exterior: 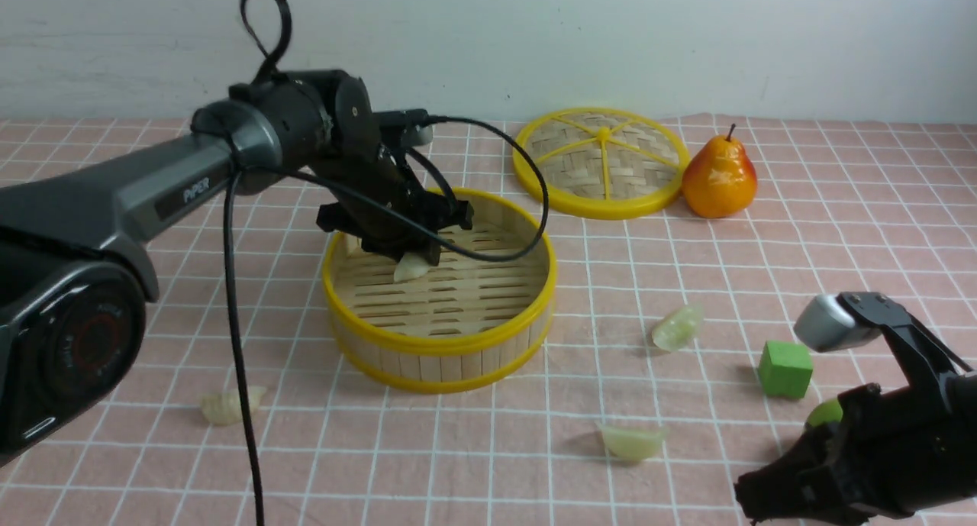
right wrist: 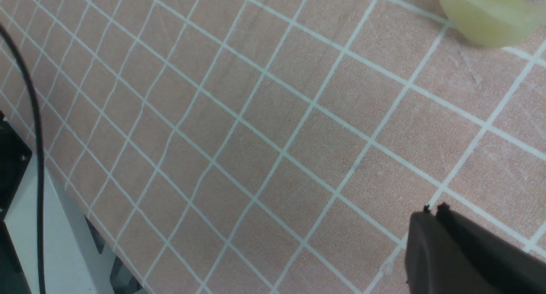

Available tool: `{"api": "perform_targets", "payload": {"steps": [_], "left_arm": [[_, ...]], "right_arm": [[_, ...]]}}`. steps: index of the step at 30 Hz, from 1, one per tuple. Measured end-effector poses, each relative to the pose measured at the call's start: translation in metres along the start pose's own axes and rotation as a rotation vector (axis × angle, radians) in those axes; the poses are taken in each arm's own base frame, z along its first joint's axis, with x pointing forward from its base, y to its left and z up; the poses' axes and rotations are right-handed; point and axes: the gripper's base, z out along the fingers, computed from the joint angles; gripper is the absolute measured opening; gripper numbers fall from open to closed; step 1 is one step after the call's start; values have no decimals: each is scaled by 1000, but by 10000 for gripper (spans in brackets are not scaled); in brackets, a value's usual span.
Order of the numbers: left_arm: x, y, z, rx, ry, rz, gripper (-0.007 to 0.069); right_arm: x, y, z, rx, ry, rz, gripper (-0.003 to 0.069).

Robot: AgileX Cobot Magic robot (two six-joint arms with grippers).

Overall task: Put the dumplings into the steamer on the table with the pink tablecloth.
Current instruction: 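Place the dumpling into the bamboo steamer basket with the left gripper, then reach for and grasp a dumpling on the table with the left gripper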

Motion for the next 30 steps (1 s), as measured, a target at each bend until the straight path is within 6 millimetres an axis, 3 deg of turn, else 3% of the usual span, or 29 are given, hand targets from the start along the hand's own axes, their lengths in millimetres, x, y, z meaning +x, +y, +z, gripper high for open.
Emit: {"api": "perform_targets", "payload": {"steps": [1, 3, 4, 5, 7, 8, 9, 10, 11, 12, 15, 17, 22, 30], "left_arm": [[0, 0, 0, -2, -3, 2, 232], [-4, -1, -9, -20, -30, 23, 350], [-5, -1, -10, -20, -29, 22, 360], [-6, -3, -28, -33, -13, 18, 427], [-9, -7, -65, -51, -12, 38, 463], [-12, -10, -79, -51, -34, 43, 465], [-13, -12, -109, -70, -38, 59, 470], [-13, -12, -114, -72, -40, 62, 470], [-8, -14, -156, -100, -46, 85, 468], [0, -12, -169, -124, -15, 111, 463], [21, -7, -173, -151, 72, 189, 452], [58, 9, -139, -146, 228, 355, 428], [110, 47, -80, -138, 355, 459, 393], [120, 88, -64, -164, 332, 358, 366]], "right_arm": [[0, 0, 0, 0, -1, 1, 14], [0, 0, 0, -4, 2, 1, 14], [0, 0, 0, -4, 2, 1, 14], [1, 1, 0, -10, 6, 1, 14], [1, 1, 0, -13, 9, -5, 13], [1, 1, 0, -14, 10, -4, 13], [1, 1, 0, -16, 12, -15, 13], [1, 1, 0, -16, 12, -15, 13], [1, 2, 0, -21, 15, -25, 13], [2, 2, 0, -26, 18, -26, 13], [2, 3, 0, -36, 22, -28, 13], [2, 6, 0, -61, 23, -18, 13], [2, 12, -1, -127, 26, -19, 13], [0, 13, -1, -143, 10, -31, 13]]}}
